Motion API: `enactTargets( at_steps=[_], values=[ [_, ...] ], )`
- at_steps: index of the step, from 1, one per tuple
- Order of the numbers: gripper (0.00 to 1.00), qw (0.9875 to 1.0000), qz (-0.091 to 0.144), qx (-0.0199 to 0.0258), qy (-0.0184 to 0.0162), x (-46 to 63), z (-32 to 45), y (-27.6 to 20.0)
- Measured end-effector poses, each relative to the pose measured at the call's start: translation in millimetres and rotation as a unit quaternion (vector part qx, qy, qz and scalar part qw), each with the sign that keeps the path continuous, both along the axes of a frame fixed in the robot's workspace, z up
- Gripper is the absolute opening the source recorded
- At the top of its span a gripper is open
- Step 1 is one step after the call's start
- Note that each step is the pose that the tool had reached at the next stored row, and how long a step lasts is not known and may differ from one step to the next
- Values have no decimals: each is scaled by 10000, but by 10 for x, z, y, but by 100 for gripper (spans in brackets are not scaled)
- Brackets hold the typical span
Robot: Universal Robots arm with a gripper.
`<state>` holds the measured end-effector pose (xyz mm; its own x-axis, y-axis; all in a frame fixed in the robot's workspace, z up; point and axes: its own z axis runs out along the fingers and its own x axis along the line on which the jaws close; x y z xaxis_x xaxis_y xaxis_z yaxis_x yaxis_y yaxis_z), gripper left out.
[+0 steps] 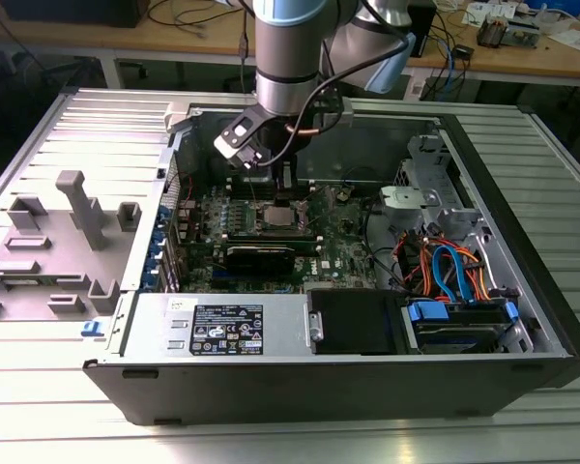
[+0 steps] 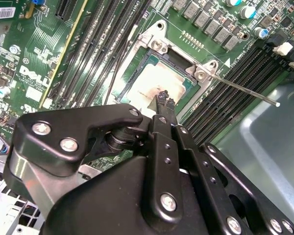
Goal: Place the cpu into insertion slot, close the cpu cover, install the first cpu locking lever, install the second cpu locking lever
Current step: 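Close the cpu cover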
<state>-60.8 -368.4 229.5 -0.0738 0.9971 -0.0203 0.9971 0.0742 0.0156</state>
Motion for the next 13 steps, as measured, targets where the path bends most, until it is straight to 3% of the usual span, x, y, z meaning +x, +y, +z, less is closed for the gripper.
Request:
enactTargets(
  at_steps=[13],
  values=[
    [11, 10000, 0, 1, 0, 0, 49, 0]
  ],
)
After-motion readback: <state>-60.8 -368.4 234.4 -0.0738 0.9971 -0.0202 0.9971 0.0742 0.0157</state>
